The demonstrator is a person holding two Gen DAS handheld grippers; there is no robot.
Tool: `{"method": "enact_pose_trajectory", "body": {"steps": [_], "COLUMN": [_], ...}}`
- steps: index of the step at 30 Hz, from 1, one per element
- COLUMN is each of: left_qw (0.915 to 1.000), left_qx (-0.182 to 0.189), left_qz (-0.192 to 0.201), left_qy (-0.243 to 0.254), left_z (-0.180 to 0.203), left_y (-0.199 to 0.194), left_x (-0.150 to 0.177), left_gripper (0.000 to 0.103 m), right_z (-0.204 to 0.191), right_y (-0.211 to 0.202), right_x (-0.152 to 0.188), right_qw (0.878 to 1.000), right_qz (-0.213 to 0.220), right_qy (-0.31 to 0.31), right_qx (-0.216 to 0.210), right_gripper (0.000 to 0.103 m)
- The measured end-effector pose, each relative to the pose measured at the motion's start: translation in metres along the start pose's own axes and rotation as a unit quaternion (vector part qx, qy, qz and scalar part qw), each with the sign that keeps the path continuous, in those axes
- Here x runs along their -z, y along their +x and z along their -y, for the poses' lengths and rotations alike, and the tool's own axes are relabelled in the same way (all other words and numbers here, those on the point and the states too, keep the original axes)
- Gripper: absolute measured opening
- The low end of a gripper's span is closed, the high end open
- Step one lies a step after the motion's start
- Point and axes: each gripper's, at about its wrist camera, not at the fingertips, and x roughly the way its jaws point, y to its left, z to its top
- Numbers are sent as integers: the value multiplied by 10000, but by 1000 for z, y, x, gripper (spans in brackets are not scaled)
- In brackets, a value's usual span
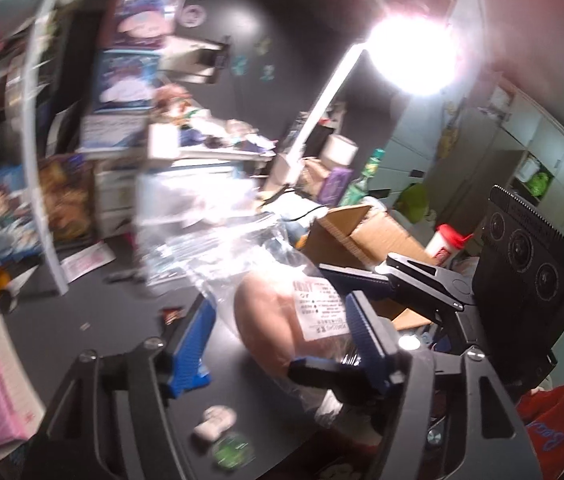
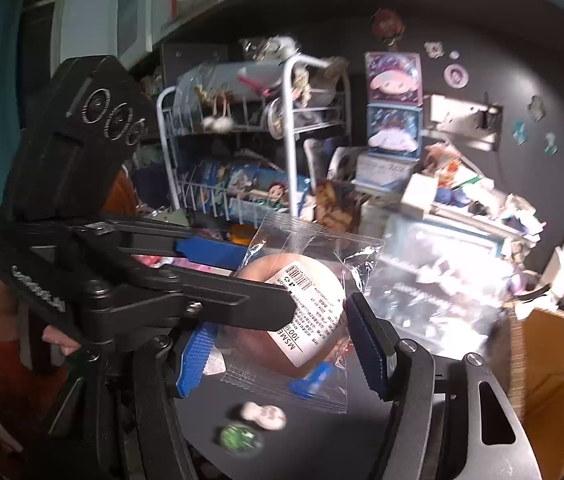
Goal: Organize objects
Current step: 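Carry the bagged pink sponge into the box and open both grippers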
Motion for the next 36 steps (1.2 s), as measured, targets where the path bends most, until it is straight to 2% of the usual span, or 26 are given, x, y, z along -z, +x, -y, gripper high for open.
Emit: {"method": "enact_pose_trajectory", "body": {"steps": [4,9,18,23,24,25,27,30,35,36], "left_qw": [9997,9983,9920,9887,9885,9883,9885,9900,9922,9928], "left_qx": [103,308,538,512,443,345,186,170,-155,-184], "left_qz": [-138,-360,-958,-1202,-1230,-1243,-1164,-1052,-794,-726], "left_qy": [152,333,626,732,765,808,951,921,954,938], "left_z": [28,60,108,119,120,121,123,120,113,110], "left_y": [31,72,152,177,180,181,179,169,141,133], "left_x": [-23,-46,-72,-73,-72,-72,-71,-73,-71,-70], "left_gripper": [52,48,48,48,52,65,76,77,80,80], "right_z": [30,72,136,156,157,158,160,161,159,158], "right_y": [-22,-48,-77,-80,-80,-79,-79,-84,-87,-87], "right_x": [2,10,32,43,44,46,49,50,50,50], "right_qw": [9998,9985,9936,9914,9912,9908,9897,9892,9890,9893], "right_qz": [69,113,-43,-216,-248,-288,-337,-281,-295,-293], "right_qy": [105,326,773,910,910,895,855,834,809,803], "right_qx": [145,427,817,912,934,971,1096,1174,1205,1178], "right_gripper": [60,60,60,60,60,61,69,79,81,87]}}
